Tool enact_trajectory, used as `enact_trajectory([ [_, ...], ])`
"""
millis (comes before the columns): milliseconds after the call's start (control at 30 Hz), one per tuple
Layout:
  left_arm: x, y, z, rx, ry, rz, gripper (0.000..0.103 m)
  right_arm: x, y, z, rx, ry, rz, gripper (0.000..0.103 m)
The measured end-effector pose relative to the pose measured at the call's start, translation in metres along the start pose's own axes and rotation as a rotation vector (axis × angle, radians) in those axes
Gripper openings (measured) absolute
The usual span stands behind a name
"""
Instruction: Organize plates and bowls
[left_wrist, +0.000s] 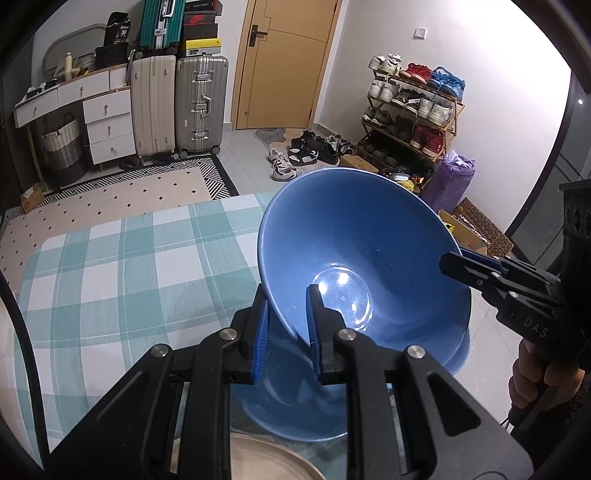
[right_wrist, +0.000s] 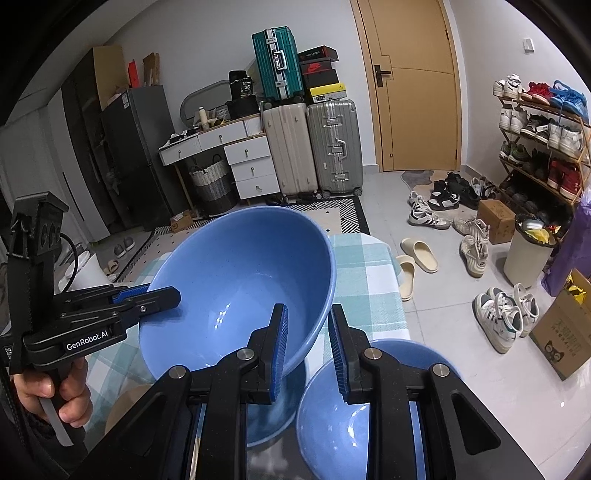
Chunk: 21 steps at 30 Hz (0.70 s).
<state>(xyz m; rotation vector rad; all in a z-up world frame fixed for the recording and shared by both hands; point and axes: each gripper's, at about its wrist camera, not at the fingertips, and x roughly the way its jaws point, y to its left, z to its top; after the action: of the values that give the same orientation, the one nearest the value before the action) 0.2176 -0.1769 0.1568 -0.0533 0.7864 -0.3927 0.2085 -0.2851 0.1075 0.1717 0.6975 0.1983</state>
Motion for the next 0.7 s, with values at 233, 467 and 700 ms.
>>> enact_trajectory([
  [233, 0.0, 0.007, -0.016, -0.009, 0.013, 0.0, 0.015, -0.002, 0.01, -0.012, -0.004, 0.007, 0.01, 0.024],
  [467, -0.001, 0.013, -0.031, -0.009, 0.023, 0.005, 0.015, 0.003, 0.018, -0.027, -0.011, 0.036, 0.019, 0.024],
  [700, 0.009, 0.02, -0.046, -0.016, 0.052, 0.018, 0.015, 0.011, 0.024, -0.038, -0.028, 0.057, 0.021, 0.024],
])
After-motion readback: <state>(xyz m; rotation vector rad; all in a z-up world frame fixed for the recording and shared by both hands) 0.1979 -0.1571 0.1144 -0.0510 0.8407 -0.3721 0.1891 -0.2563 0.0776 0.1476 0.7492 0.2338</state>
